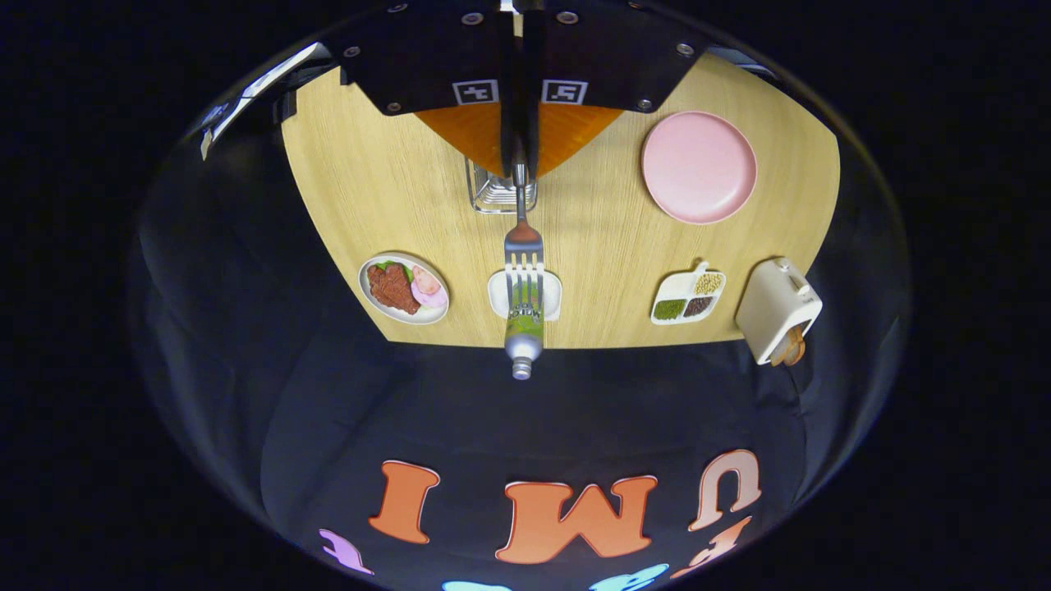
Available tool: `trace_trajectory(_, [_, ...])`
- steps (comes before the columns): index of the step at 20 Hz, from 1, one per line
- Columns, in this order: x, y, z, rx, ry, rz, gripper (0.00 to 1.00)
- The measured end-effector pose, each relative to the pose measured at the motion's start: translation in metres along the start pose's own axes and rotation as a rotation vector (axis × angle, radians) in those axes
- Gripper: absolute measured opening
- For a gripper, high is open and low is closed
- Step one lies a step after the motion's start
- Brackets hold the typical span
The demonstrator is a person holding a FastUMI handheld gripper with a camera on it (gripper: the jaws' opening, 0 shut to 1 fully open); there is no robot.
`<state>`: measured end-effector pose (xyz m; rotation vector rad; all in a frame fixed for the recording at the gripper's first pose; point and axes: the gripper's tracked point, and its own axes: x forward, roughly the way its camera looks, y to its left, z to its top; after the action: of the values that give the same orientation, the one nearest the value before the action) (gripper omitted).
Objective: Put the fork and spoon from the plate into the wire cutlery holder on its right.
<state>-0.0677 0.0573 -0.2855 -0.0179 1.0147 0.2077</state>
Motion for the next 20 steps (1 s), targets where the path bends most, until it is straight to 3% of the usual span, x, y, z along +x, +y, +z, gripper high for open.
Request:
trace_trajectory(12, [0.042, -0.021, -0.061, -0.147, 0.352, -0.016, 0.06])
trace_trajectory(15, [0.048, -0.017, -0.068, -0.158, 0.384, -0.011, 0.07])
trace_trajectory(20, [0.055, -0.022, -0.059, -0.164, 0.324, -0.028, 0.10])
